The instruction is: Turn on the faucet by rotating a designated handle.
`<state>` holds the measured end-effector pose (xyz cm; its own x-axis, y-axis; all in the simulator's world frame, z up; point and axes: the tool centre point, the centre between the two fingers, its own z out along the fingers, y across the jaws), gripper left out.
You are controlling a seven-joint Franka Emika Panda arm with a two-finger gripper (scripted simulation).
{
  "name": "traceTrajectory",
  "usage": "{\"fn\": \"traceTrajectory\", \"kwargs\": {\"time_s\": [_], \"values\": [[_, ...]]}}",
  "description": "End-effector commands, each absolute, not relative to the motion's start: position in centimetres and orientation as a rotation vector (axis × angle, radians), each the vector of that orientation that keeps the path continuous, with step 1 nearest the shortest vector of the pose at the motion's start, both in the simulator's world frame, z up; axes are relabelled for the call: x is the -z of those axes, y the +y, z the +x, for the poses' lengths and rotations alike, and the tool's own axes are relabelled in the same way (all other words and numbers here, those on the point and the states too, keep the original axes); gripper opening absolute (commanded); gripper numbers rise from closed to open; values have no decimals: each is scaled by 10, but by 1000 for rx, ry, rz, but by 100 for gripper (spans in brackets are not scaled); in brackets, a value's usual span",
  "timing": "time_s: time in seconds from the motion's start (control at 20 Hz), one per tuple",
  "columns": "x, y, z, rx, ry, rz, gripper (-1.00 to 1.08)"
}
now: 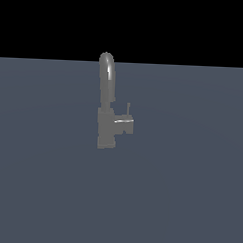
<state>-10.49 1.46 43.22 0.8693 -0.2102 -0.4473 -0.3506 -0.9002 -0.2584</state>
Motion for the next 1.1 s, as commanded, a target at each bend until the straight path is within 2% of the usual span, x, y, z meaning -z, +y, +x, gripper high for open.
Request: {"fn": "traceTrajectory", "kwargs": {"time_s": [0.0,1.05], "values": [[-423,12,-92,-642,463,-2656,-100],[-318,-11,3,-1015,804,-2124,-100]]}}
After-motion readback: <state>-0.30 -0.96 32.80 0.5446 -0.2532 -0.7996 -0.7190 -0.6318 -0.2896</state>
